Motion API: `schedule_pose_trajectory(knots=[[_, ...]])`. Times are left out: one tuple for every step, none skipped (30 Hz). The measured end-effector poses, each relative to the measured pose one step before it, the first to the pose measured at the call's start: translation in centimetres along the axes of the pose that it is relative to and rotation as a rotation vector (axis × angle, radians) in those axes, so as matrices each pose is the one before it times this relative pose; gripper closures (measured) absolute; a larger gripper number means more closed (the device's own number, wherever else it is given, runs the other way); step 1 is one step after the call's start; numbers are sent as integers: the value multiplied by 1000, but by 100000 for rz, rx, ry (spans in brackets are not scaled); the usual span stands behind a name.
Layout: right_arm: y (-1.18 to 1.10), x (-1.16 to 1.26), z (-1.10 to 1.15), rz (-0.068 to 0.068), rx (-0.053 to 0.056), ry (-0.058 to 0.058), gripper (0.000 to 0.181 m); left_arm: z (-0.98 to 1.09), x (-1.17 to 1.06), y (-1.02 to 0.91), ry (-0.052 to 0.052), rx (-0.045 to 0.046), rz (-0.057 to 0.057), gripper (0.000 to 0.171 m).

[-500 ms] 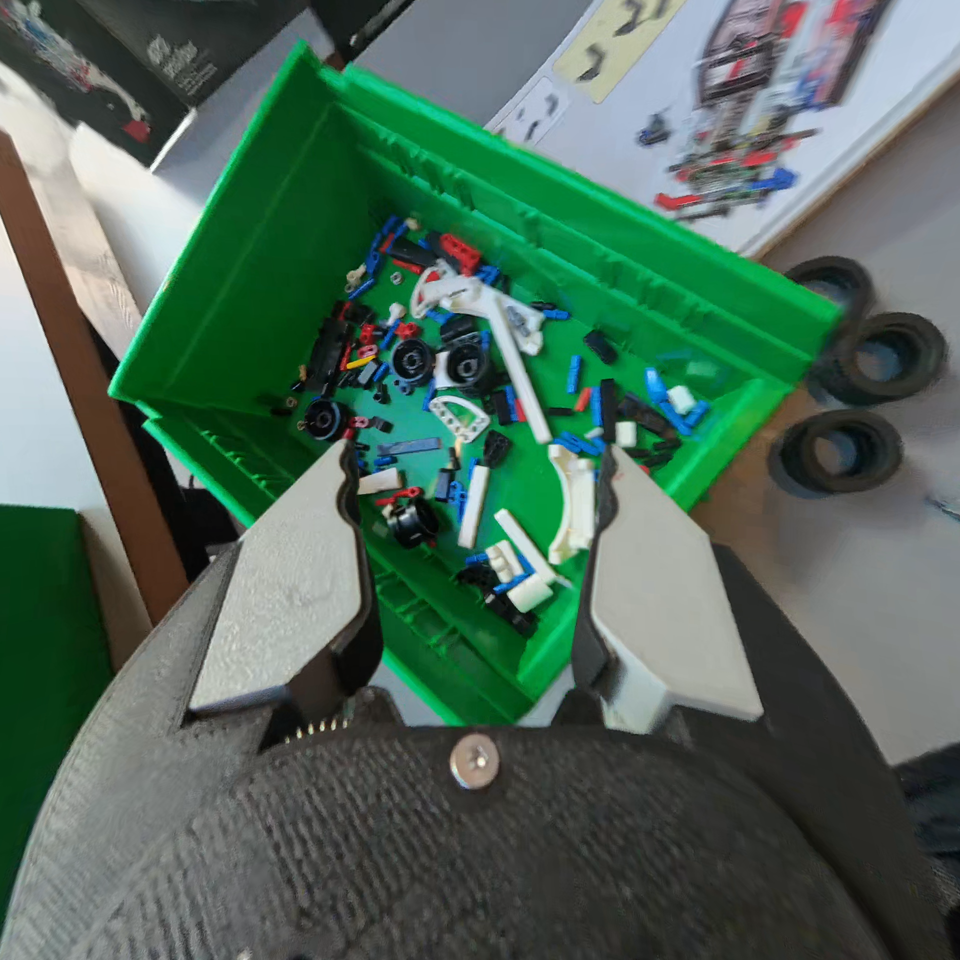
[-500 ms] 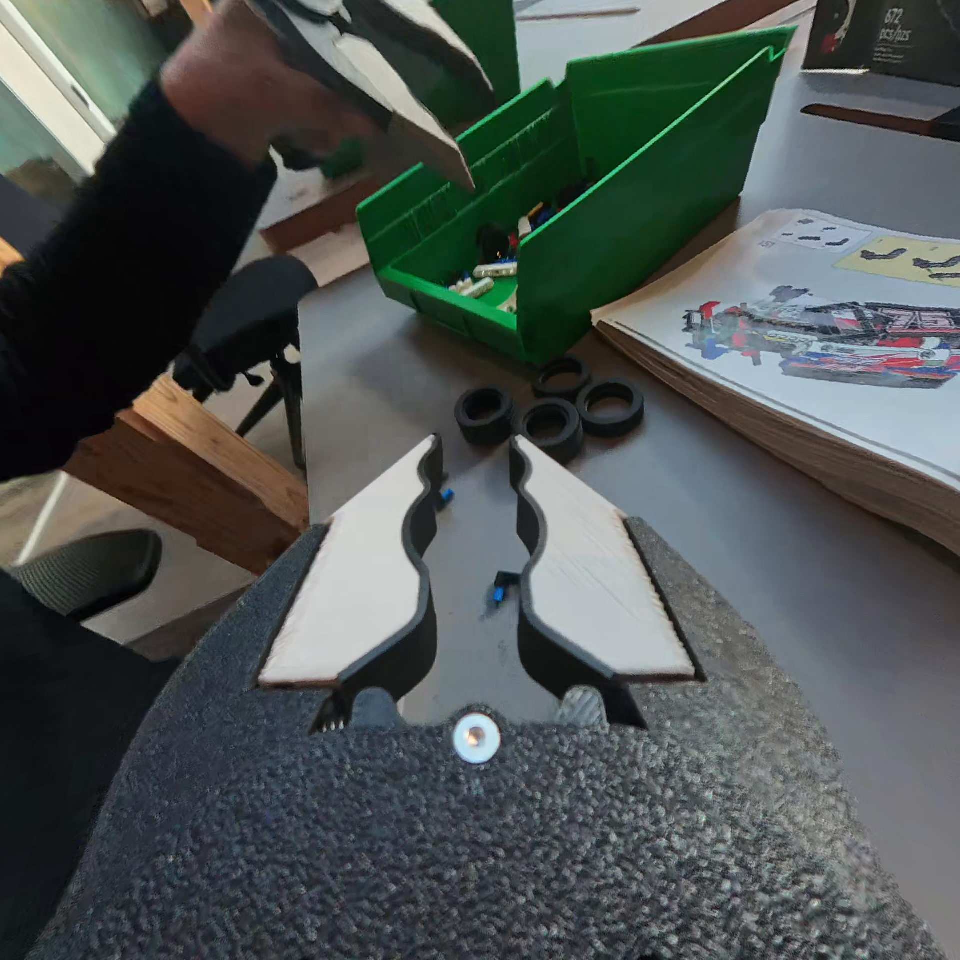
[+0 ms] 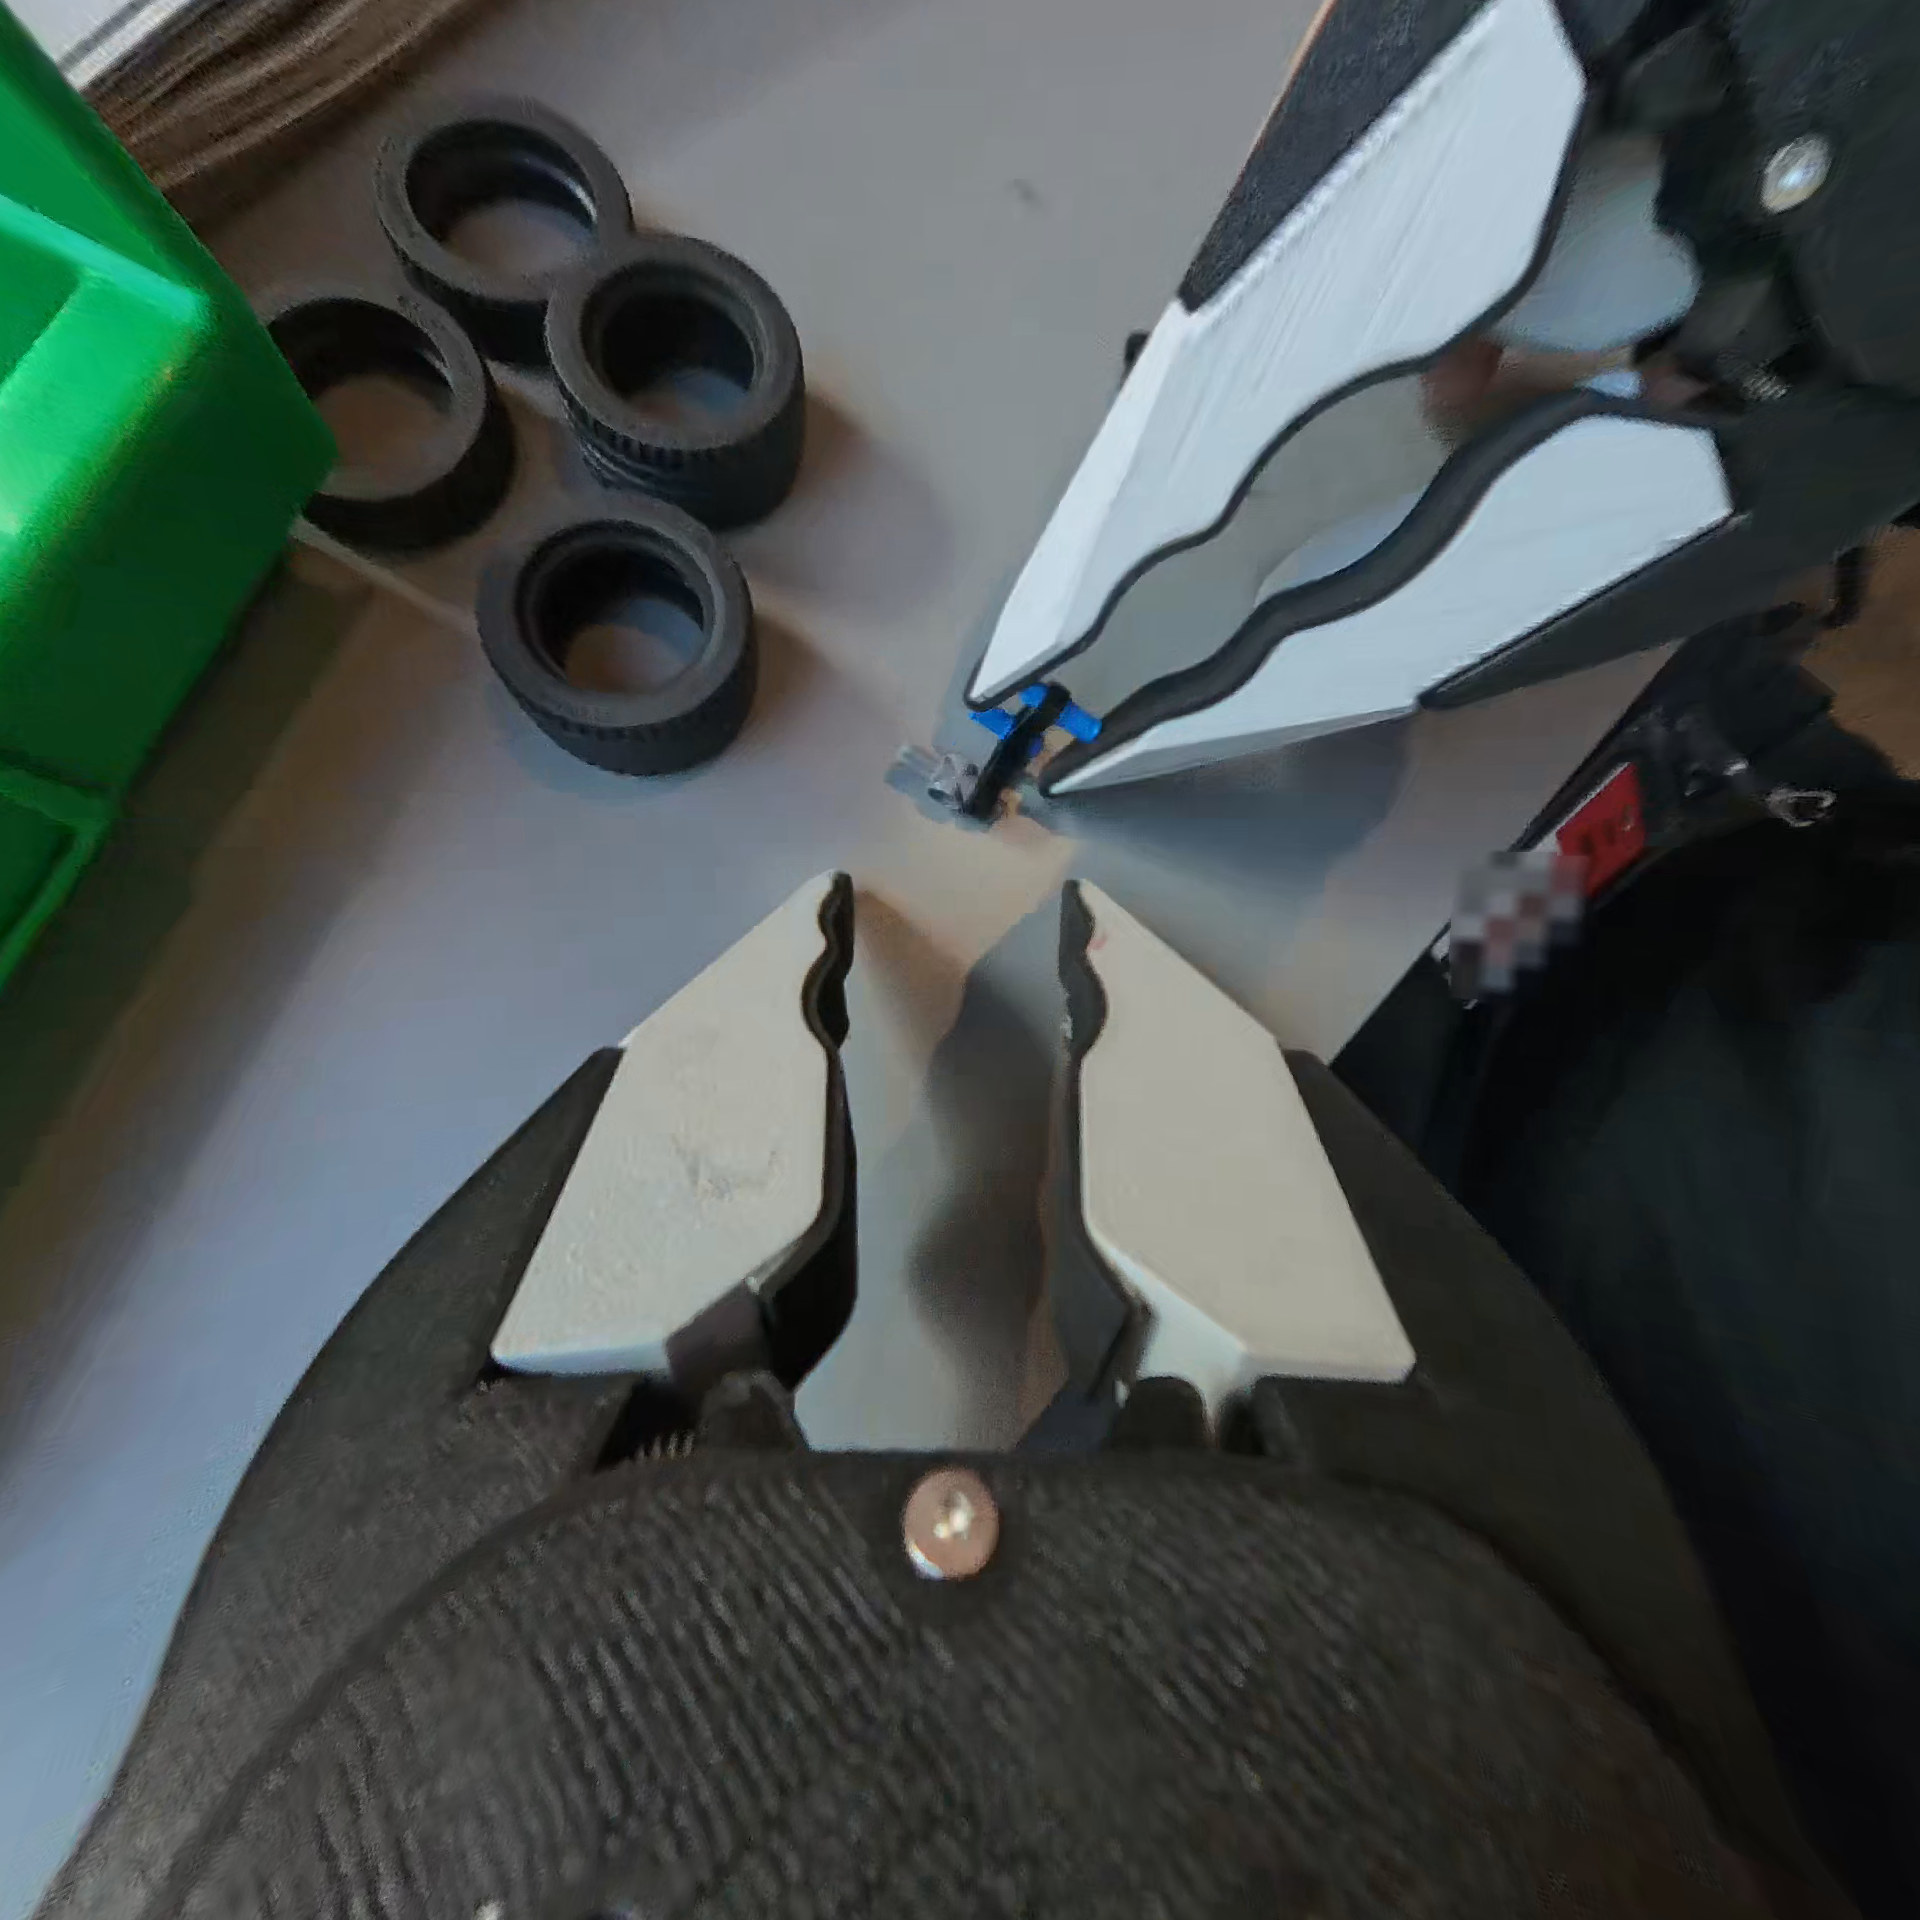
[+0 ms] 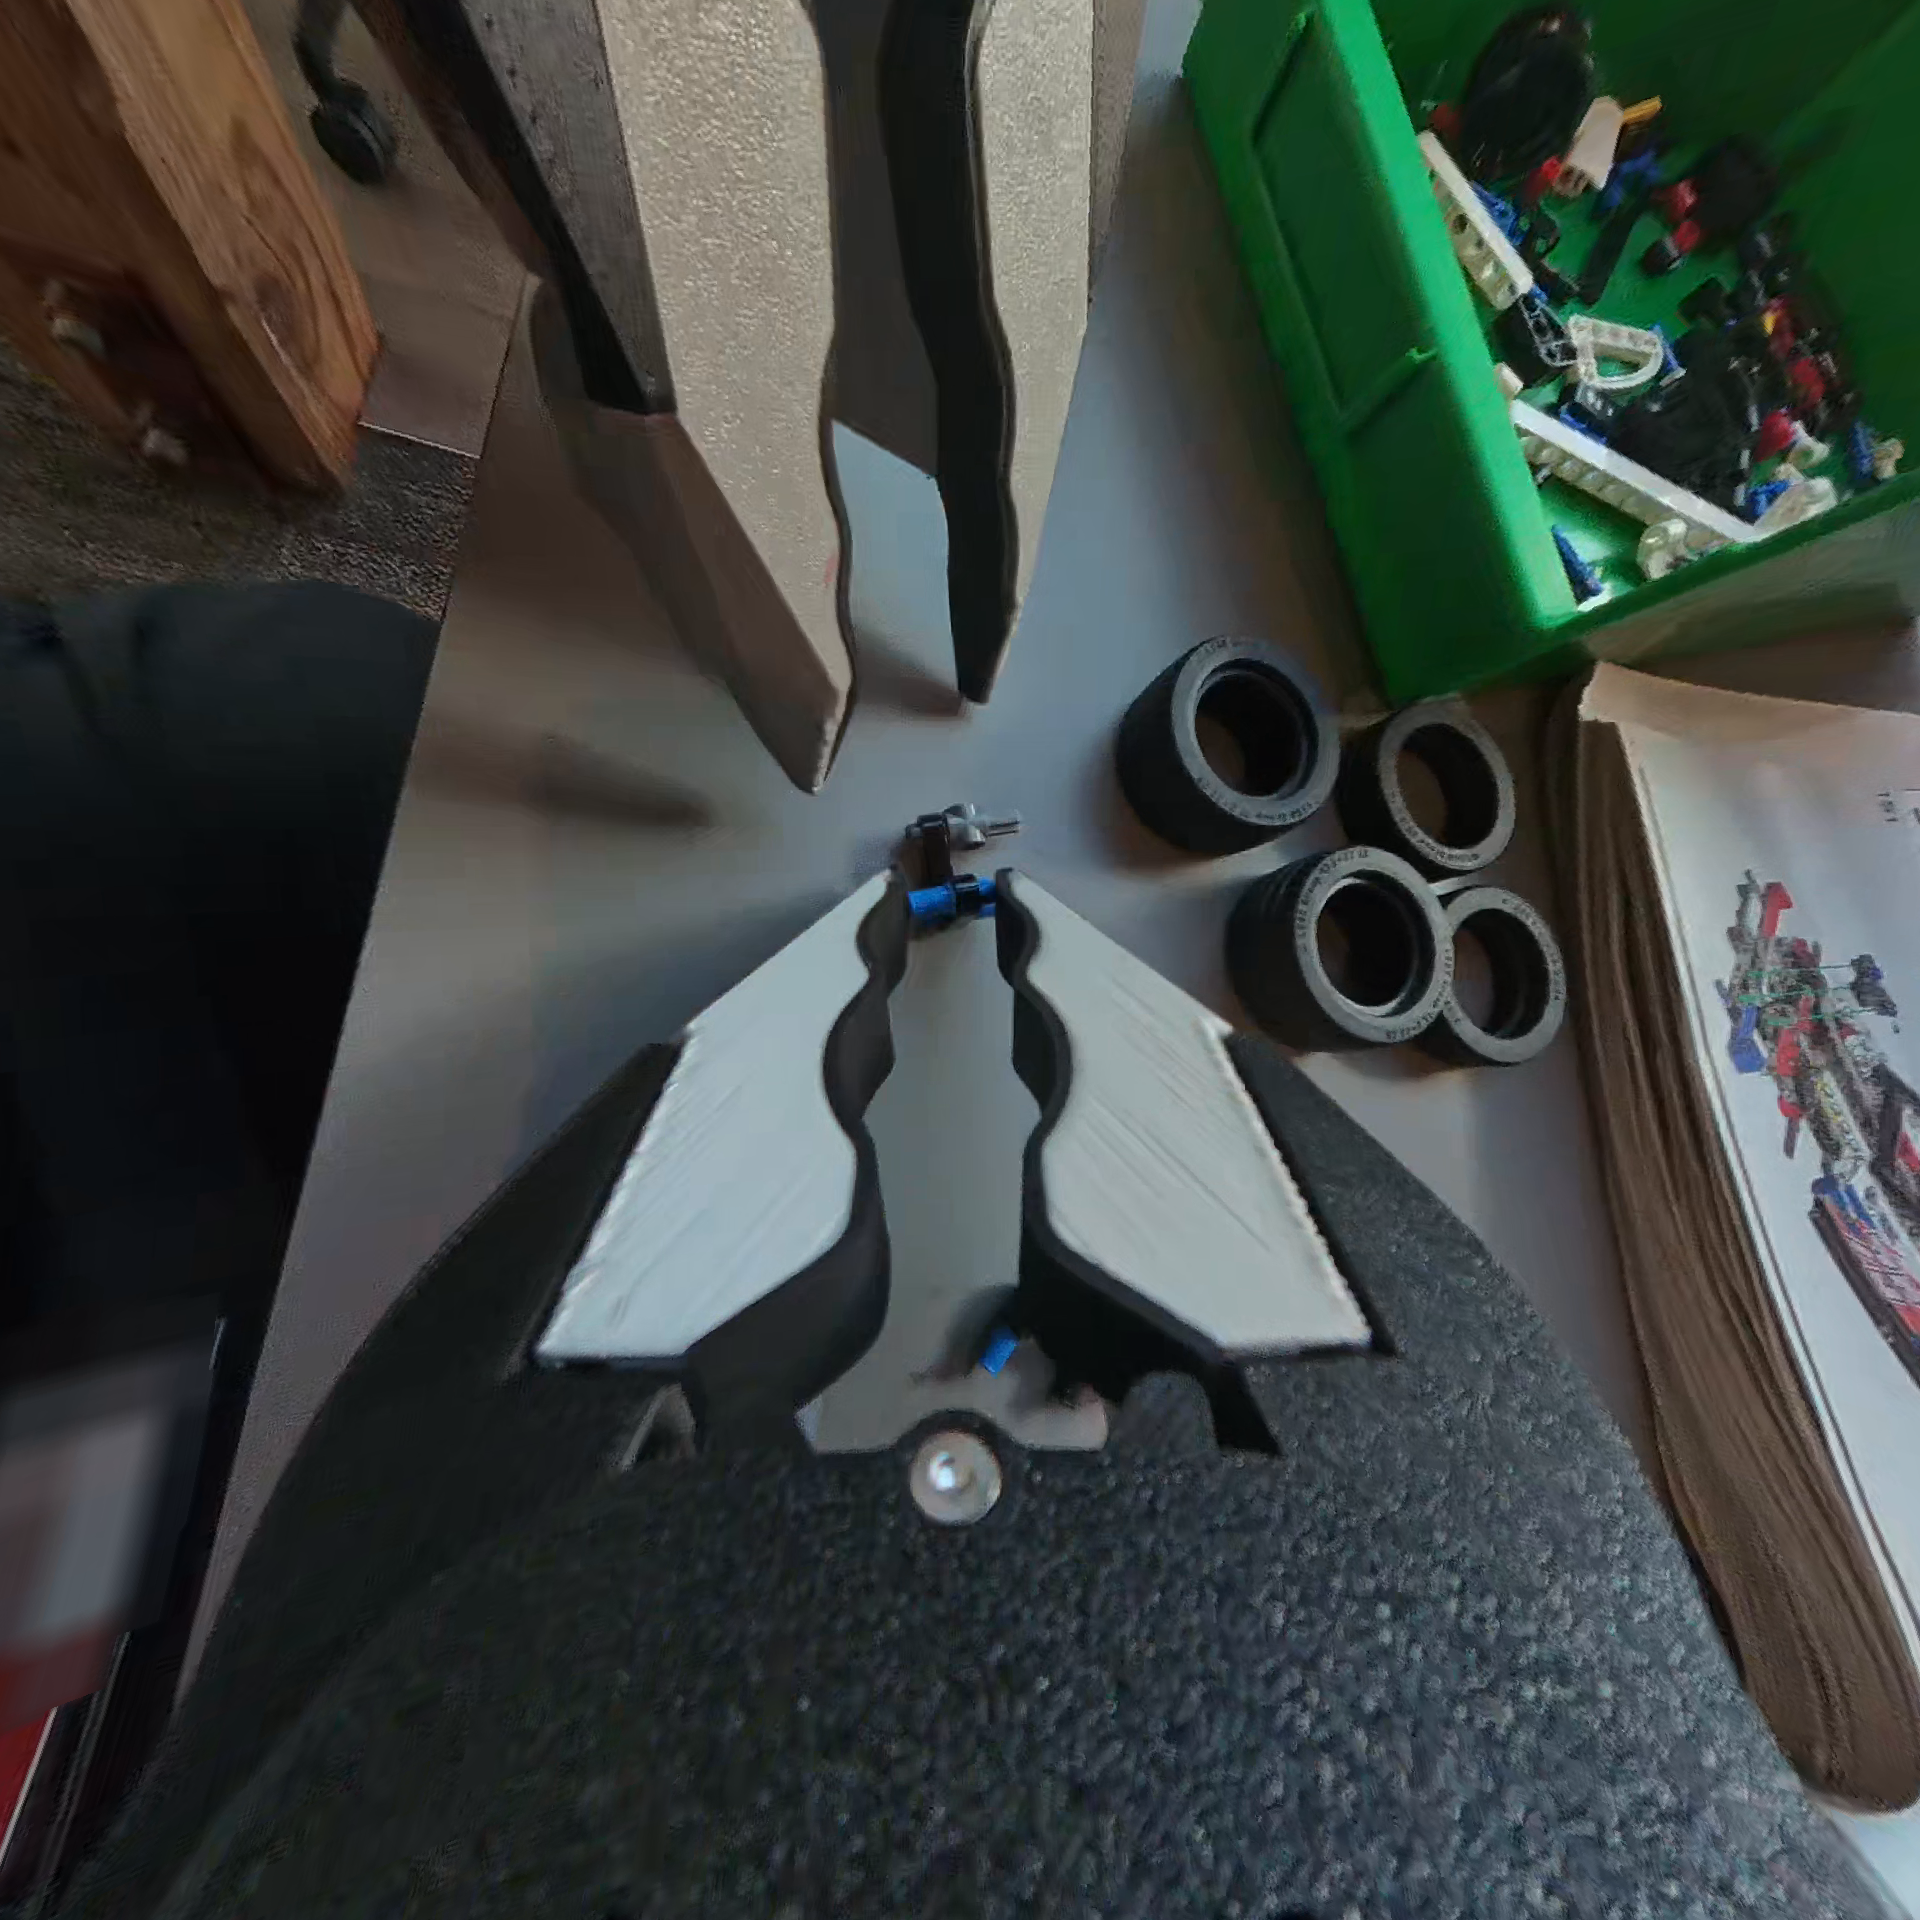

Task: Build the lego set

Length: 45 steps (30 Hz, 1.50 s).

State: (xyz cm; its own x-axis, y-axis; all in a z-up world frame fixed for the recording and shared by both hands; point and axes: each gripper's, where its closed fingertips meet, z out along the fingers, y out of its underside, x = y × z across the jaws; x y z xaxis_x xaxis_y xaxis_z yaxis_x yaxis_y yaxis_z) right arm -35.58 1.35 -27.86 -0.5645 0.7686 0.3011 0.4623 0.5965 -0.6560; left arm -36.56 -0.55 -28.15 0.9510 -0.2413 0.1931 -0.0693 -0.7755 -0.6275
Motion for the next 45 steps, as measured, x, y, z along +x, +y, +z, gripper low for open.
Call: schedule_pose_trajectory(knots=[[289,87,-1,-1213,-1165,1377,165,122,114,-66,1986,1297,-1914,135],[228,165,-142,-1191,-167,1827,166,111,158,-157,2286,1503,-2413,135],[140,282,-262,-1098,1020,2787,166,124,480,-130,4016,1347,-1465,135],[-7,398,-418,-208,2707,3504,166,129,577,-132,4280,1074,712,135],[-282,362,-609,1436,4391,2645,165,82,97,-350,640,2717,2706,133],[-629,215,-820,2506,6170,1226,165,-7,-238,-512,-1949,3361,4311,134],[-938,139,-965,2910,7765,443,165,-58,3,-844,-1680,4964,5797,136],[-1129,193,-1012,3219,8570,597,165,-71,524,-1194,406,7230,6162,139],[-1221,213,-992,3211,8842,677,165,-35,764,-1421,1368,7933,4720,141],[-1117,36,-868,3200,8146,-422,165,52,1094,-1426,3210,7045,3820,142],[-844,65,-727,3509,6153,-505,165,90,1214,-1379,3859,6289,4264,143],[-595,214,-622,3565,4545,420,165,80,765,-1298,1227,6026,4838,146],[-490,145,-541,3406,4054,-74,165,25,209,-998,-1619,4308,4557,151],[-430,-137,-456,3500,3642,-1926,165,-10,12,-768,-1651,2898,3597,155],[-347,-74,-425,3310,3068,-1211,165,-1,121,-664,95,2608,1577,156],[-310,-129,-380,2871,3087,-1238,165,54,305,-550,2119,2085,-756,157],[-438,-215,-358,3127,3963,-1913,166,144,321,-417,2695,1564,-2297,159],[-463,-142,-313,3257,4206,-1648,166,214,250,-336,2267,1354,-2296,161],[-327,-12,-266,2796,3268,-865,166,198,92,-260,788,965,-916,161],[-193,97,-209,1997,2235,-262,166,157,0,-239,-267,807,382,161],[-157,91,-225,977,1781,-52,166,127,4,-234,-314,733,479,161],[-79,56,-214,45,1038,-14,166,95,29,-180,7,430,11,161],[52,47,-199,-690,-27,347,166,42,2,-171,-7,803,-151,161],[117,59,-173,-1188,-308,637,166,-8,1,-251,319,1676,-783,161],[40,-12,-134,-642,306,82,166,61,110,-27,1420,492,-1452,162],[206,99,-83,-277,-914,596,166,96,152,-62,1525,1070,-2011,166],[169,132,-74,-419,-587,738,166,141,-49,147,-68,-129,-1217,168],[121,141,-72,-337,-469,558,166,123,-104,120,-679,63,103,168],[70,63,-72,-392,-252,38,166,80,-19,47,-267,139,419,168],[50,41,-72,-901,-325,105,166,74,-44,47,-173,-422,-113,167],[81,33,-66,-1254,-743,148,166,60,-148,114,-583,-1176,-236,164],[107,19,-67,-1210,-862,32,166,-7,-188,45,-649,-1075,-81,159],[120,74,-70,-872,-873,278,166,-72,-28,-212,350,570,97,155],[146,85,-57,-649,-760,295,166,-76,163,-301,1220,1132,261,157],[117,81,-46,-21,-389,82,166,21,153,-144,762,-27,661,158],[72,51,-14,405,-55,-111,166,122,31,76,-196,-1381,1194,158],[14,20,-3,306,133,-303,166,184,23,120,-506,-1251,1740,161],[31,-30,30,1,-194,-378,166,223,106,94,180,-838,1329,165],[134,-51,66,-506,-923,-228,166,226,7,-23,-281,-57,397,165],[213,-60,75,-1251,-1308,-2,166,129,-2,-99,91,470,206,168],[169,-105,82,-1285,-1254,-32,166,93,150,-61,1382,135,188,168],[150,-41,43,-1285,-1166,432,166,54,4,75,380,-552,760,169],[217,70,-26,-1121,-1704,767,166,20,-114,302,-522,-2071,2142,169],[417,103,-58,-1043,-3279,638,165,48,-268,485,-1438,-3370,2225,169],[494,233,-129,-1193,-4102,1416,163,49,-435,624,-2275,-4086,1836,169]])
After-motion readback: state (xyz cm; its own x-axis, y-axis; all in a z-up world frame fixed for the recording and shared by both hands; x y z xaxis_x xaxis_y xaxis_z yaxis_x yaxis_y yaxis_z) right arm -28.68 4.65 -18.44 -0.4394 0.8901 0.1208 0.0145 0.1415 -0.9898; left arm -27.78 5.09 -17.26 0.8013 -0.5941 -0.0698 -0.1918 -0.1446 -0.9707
